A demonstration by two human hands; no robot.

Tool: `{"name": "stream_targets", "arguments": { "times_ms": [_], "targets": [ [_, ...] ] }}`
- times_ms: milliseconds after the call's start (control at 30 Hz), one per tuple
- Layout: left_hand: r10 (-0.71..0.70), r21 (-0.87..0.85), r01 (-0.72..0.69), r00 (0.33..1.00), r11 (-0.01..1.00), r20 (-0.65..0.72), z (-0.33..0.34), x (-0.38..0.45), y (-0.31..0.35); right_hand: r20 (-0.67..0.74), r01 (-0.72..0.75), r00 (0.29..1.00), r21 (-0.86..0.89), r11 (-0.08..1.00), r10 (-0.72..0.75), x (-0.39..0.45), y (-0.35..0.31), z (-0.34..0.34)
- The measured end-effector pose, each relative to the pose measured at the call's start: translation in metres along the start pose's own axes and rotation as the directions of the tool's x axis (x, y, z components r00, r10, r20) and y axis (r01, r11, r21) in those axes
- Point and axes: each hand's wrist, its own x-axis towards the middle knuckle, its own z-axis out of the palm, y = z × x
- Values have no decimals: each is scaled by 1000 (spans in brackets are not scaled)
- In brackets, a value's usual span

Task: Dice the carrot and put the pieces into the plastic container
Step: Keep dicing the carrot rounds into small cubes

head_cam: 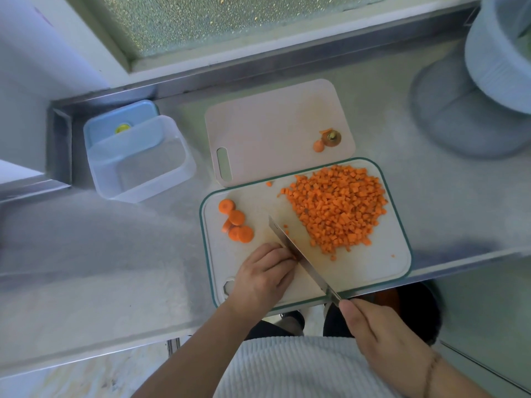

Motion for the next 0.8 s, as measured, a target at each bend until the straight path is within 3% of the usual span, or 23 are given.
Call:
{"name": "stream_targets", "arguments": {
  "times_ms": [133,300,500,800],
  "targets": [
    [-38,-19,38,999,999,2,-2,-1,-3,37,-45,998,21,999,44,8,-11,-1],
    [-62,-31,61,998,998,-16,-2,-1,-2,-33,64,997,-56,996,-66,32,-10,9],
    [-28,-7,28,999,1000,-24,-5,-7,-2,-83,71,994,-47,996,-74,13,-5,5],
    [-59,4,59,998,998,-36,-5,-10,-1,-11,26,1000,-152,988,-28,6,-5,12]
  ]
}}
